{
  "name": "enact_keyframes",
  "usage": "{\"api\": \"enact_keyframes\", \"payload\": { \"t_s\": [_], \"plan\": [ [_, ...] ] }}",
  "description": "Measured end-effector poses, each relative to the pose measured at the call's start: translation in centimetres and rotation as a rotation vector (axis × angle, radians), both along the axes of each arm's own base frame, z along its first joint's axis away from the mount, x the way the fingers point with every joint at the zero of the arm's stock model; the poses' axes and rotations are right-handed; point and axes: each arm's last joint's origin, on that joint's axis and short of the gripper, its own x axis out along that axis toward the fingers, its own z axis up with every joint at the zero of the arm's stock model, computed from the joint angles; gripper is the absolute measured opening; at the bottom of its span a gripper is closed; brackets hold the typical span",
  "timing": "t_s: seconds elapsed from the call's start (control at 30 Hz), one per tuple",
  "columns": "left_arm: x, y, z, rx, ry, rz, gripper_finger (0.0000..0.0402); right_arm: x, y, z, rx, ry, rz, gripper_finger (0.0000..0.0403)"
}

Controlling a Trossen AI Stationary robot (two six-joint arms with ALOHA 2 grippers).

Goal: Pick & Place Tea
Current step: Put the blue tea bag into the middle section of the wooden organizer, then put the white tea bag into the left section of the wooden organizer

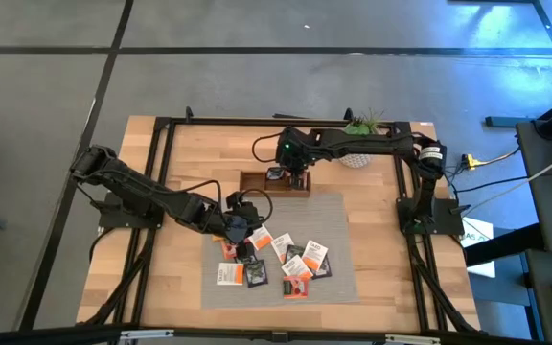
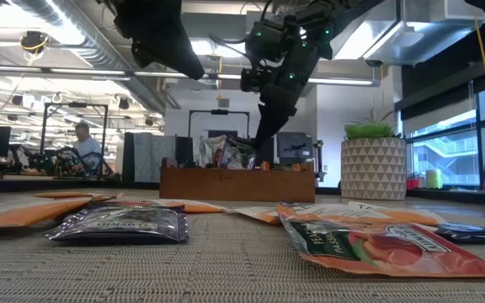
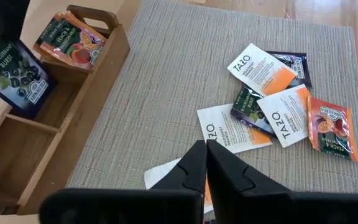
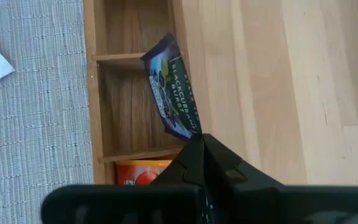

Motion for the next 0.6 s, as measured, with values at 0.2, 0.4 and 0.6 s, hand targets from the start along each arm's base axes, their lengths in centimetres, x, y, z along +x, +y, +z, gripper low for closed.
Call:
{"api": "enact_keyframes", "payload": {
  "t_s": [0.2, 0.4, 0.6],
  "plan": [
    [0.0, 0.0, 0.0, 0.0, 0.0, 0.0, 0.0007, -0.23, 0.07, -0.14, 0.01, 0.026, 0.001, 0.0024],
    [0.0, 0.0, 0.0, 0.0, 0.0, 0.0, 0.0008, -0.23, 0.07, -0.14, 0.012, 0.025, -0.004, 0.0069],
    [0.36, -0.41, -0.8, -0.014, 0.027, -0.015, 0.0008, -0.05, 0.72, -0.09, 0.194, -0.017, -0.042, 0.0086]
  ]
}}
